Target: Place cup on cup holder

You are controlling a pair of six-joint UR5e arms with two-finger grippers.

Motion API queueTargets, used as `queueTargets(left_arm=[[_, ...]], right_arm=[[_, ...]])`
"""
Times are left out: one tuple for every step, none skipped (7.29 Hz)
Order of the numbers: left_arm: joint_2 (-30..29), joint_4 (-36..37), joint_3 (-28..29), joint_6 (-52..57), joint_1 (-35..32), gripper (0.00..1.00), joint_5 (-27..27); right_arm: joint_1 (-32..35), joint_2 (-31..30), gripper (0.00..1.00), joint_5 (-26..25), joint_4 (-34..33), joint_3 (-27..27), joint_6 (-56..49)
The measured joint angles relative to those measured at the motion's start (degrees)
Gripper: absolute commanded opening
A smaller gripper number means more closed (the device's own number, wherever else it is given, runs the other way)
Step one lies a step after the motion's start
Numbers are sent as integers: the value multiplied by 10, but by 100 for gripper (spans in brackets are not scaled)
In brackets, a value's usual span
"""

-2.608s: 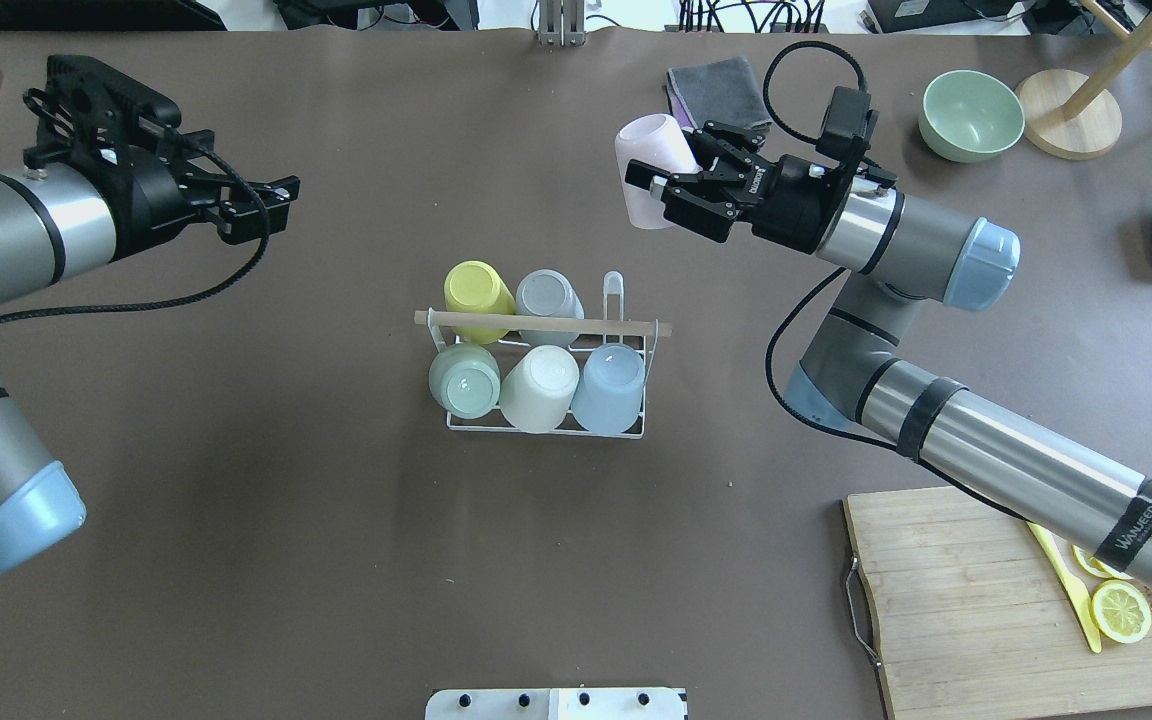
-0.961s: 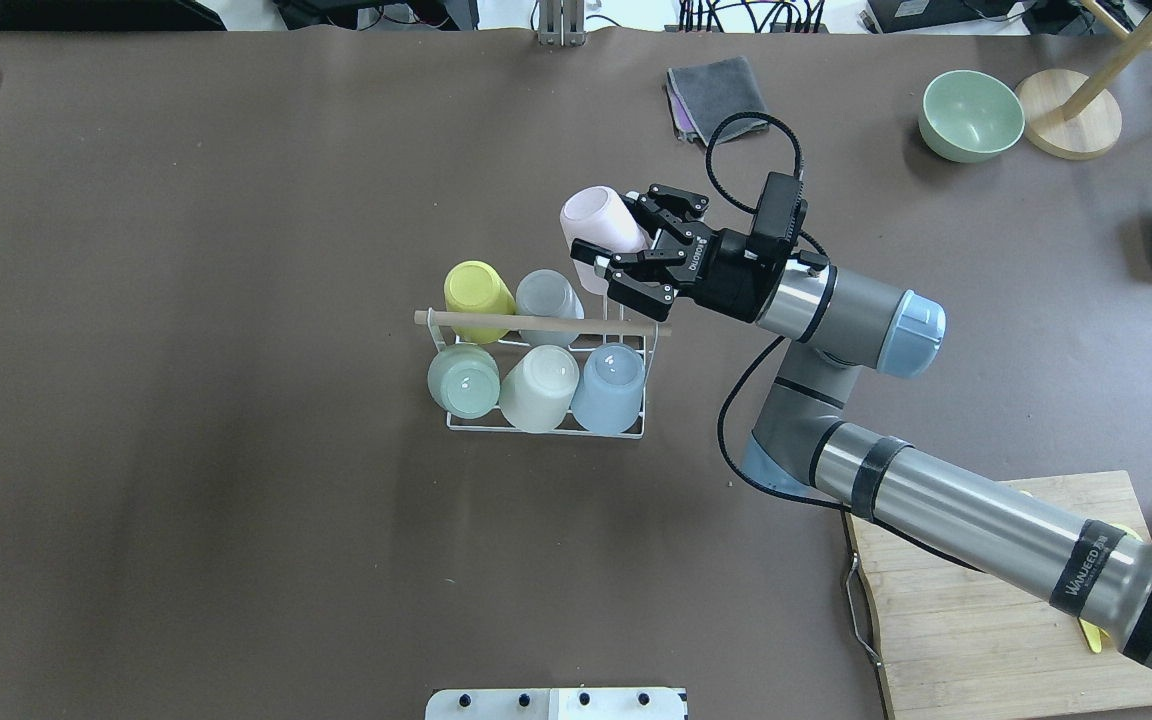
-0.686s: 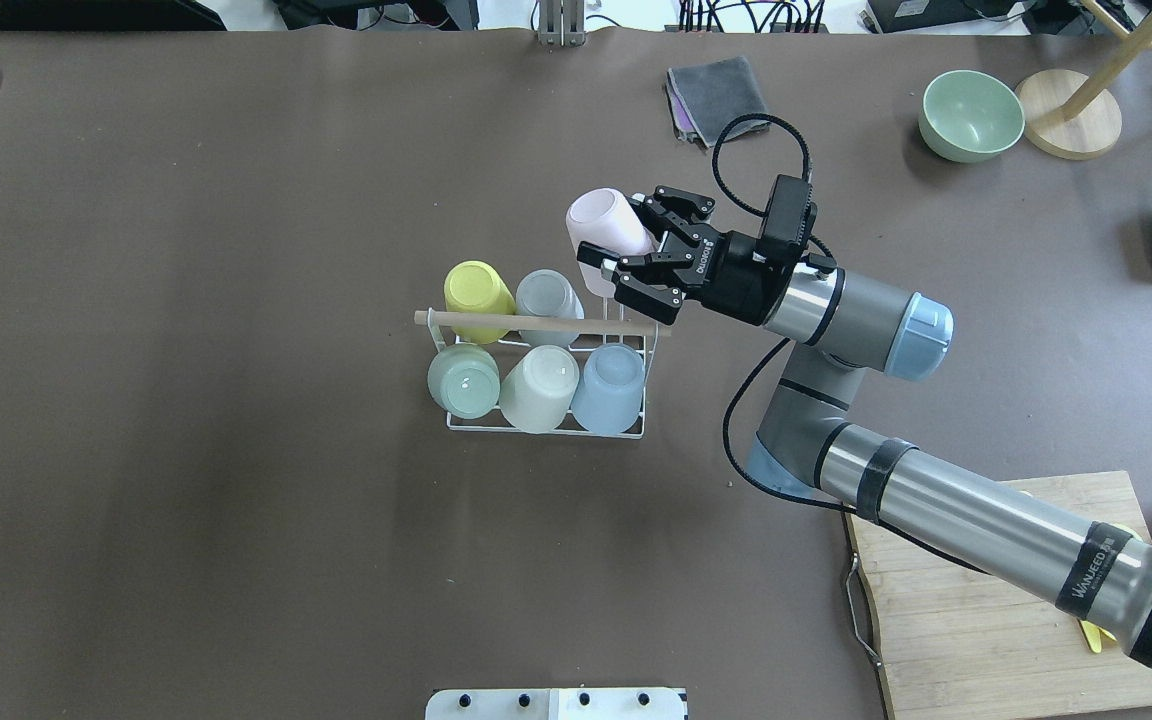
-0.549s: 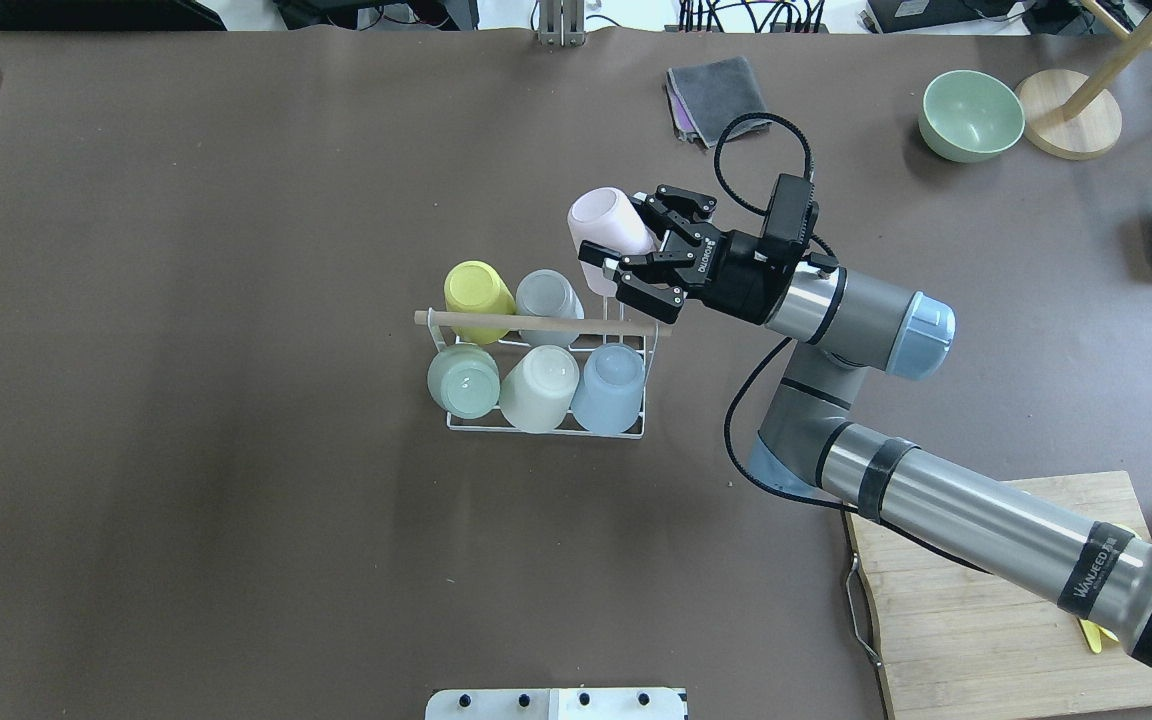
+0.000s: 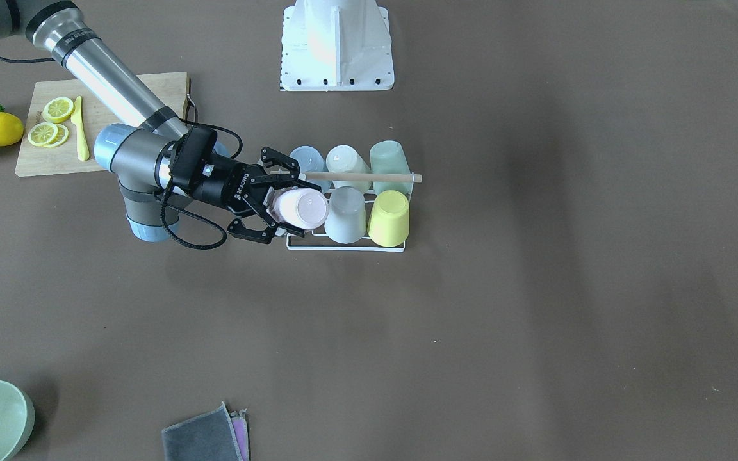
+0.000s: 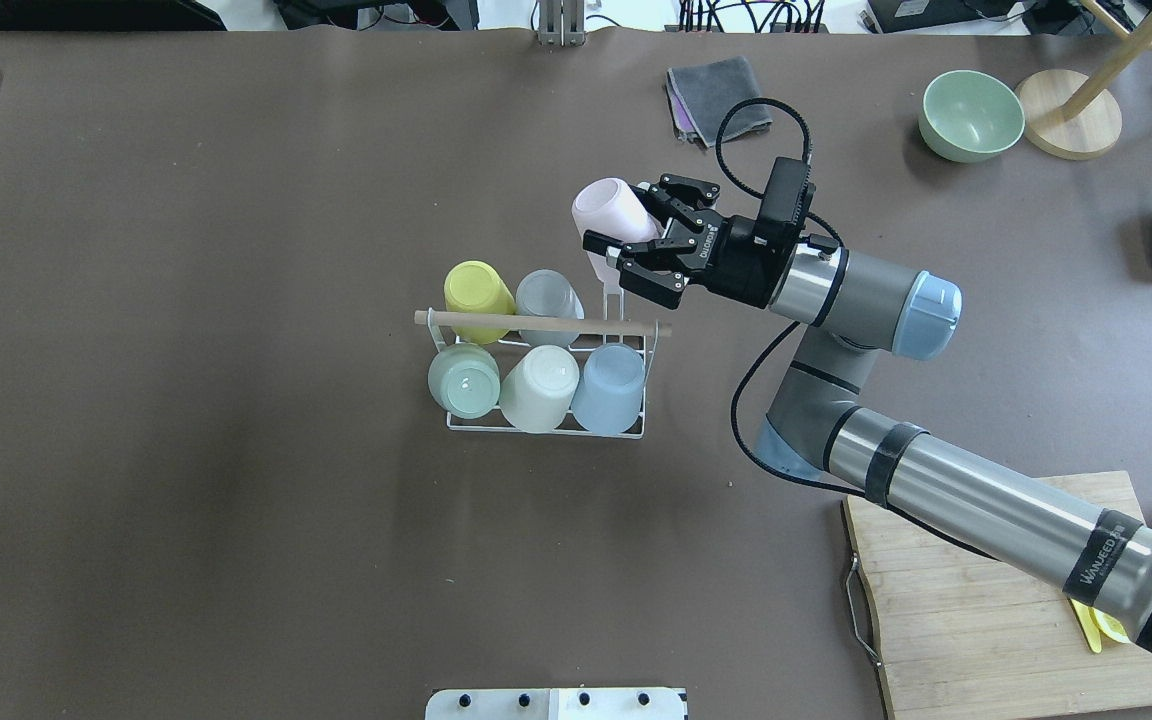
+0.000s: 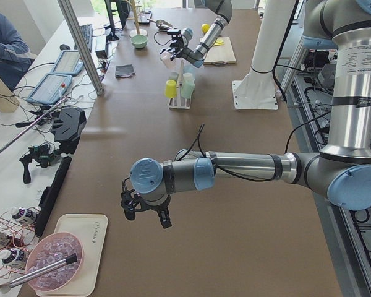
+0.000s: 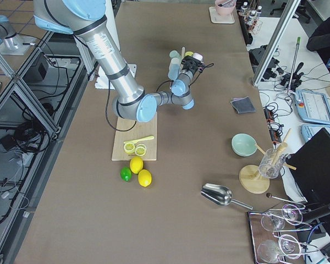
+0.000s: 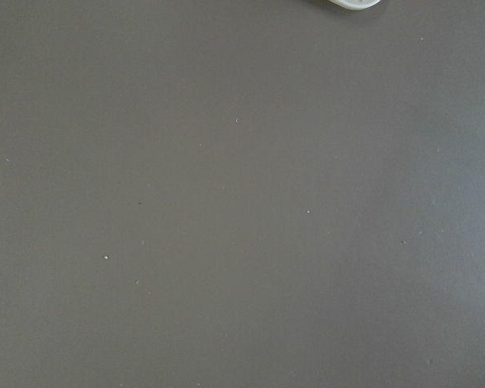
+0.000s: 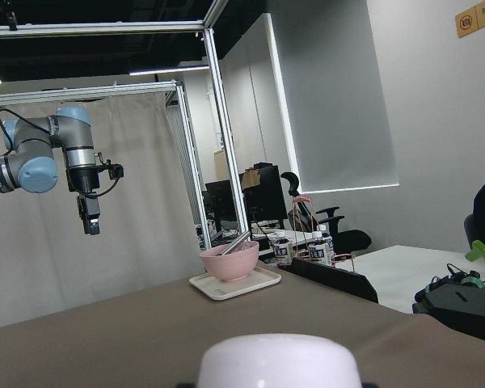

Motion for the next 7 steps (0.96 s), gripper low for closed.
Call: queueTargets(left_arm=[[2,-1,-3,20,0,98,8],[2,-1,-4,43,0,98,11],[3,0,-4,70,1,98,12],[3,0,-4,86,1,98,12],[2,0,-1,92,1,98,11],[0,0,3,94,2,98,9],[-1,1,4,94,1,98,7]], right_arm=[[-1,0,0,5,-2,0,2],[-2,0,0,6,-2,0,2],[-5,1,0,7,-2,0,3],[-7,1,0,7,-1,1,3],[-9,0,0,7,0,1,3],[-12,0,0,7,1,2,2],[-15,-2,0,7,3,2,1]])
